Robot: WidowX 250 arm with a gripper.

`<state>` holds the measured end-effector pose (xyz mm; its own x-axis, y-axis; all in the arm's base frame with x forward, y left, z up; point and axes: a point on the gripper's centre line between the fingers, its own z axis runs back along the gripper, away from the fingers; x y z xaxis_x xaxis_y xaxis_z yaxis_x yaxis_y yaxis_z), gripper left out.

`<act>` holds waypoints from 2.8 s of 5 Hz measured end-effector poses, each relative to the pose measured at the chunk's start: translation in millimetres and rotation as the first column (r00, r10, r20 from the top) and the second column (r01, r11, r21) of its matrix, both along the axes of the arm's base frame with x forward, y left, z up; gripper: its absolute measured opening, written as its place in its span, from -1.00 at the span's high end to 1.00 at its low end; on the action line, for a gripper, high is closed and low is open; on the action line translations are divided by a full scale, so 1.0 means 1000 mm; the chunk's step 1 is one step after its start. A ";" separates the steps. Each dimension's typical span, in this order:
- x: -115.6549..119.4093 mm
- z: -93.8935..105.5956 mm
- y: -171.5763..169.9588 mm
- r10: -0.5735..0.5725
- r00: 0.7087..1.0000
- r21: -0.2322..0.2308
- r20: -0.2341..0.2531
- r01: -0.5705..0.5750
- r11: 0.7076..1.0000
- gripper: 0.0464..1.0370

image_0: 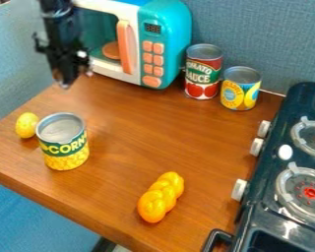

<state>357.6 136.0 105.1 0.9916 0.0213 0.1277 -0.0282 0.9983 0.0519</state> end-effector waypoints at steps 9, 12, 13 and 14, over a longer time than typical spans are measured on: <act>0.020 -0.086 -0.209 -0.097 0.990 -0.123 -0.104 0.084 0.989 -0.26; -0.008 -0.021 -0.185 -0.049 0.998 -0.201 0.031 0.055 0.978 -0.94; -0.023 -0.014 -0.158 -0.038 0.999 -0.100 -0.001 0.038 0.994 -0.93; -0.039 -0.007 -0.127 -0.044 0.999 -0.026 -0.025 0.043 0.999 -0.93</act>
